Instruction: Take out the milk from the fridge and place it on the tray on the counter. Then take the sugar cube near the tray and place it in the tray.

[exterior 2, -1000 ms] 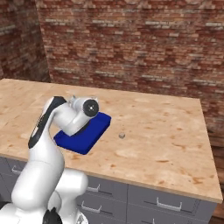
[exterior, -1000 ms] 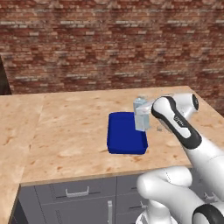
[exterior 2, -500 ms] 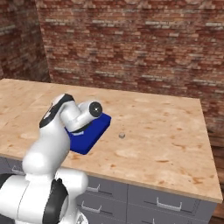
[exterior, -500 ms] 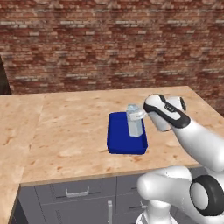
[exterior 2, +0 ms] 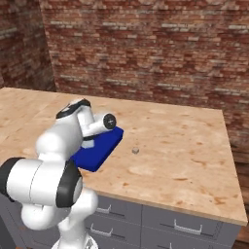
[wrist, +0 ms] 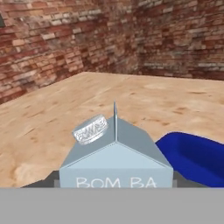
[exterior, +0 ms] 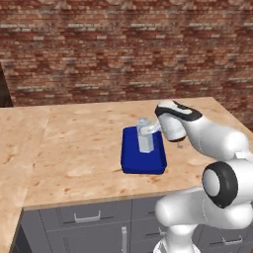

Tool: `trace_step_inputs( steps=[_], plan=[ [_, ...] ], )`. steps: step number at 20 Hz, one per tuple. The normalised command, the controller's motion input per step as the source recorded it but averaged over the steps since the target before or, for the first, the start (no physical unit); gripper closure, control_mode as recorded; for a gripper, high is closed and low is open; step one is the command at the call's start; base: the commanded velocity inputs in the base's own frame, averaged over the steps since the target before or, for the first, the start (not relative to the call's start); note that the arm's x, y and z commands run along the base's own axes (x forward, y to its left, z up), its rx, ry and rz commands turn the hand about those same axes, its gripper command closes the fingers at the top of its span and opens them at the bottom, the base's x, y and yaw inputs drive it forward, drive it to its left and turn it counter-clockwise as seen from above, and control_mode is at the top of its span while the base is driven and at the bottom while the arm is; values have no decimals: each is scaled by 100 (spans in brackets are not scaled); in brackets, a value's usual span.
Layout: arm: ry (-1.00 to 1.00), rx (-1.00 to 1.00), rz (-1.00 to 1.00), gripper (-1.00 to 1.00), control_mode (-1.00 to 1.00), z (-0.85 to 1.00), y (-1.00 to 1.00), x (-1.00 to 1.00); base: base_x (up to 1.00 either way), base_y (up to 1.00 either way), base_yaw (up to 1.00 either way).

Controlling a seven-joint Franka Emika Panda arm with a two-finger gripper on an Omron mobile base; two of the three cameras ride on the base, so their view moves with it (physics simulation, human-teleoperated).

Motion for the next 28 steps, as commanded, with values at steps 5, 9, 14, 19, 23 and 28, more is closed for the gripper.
trace_step_inputs(
  steps=[5,9,14,19,23,28],
  plan=[
    [0,1,0,100,-100,-10,0,65,0,0,0],
    [0,0,0,100,-100,-8,0,60,0,0,0],
    [0,0,0,100,-100,-17,0,48,0,0,0],
    [-3,0,0,100,-100,-22,0,29,0,0,0],
    [-7,0,0,100,-100,-25,0,11,0,0,0],
    [-5,0,0,100,-100,-37,0,17,0,0,0]
  ],
)
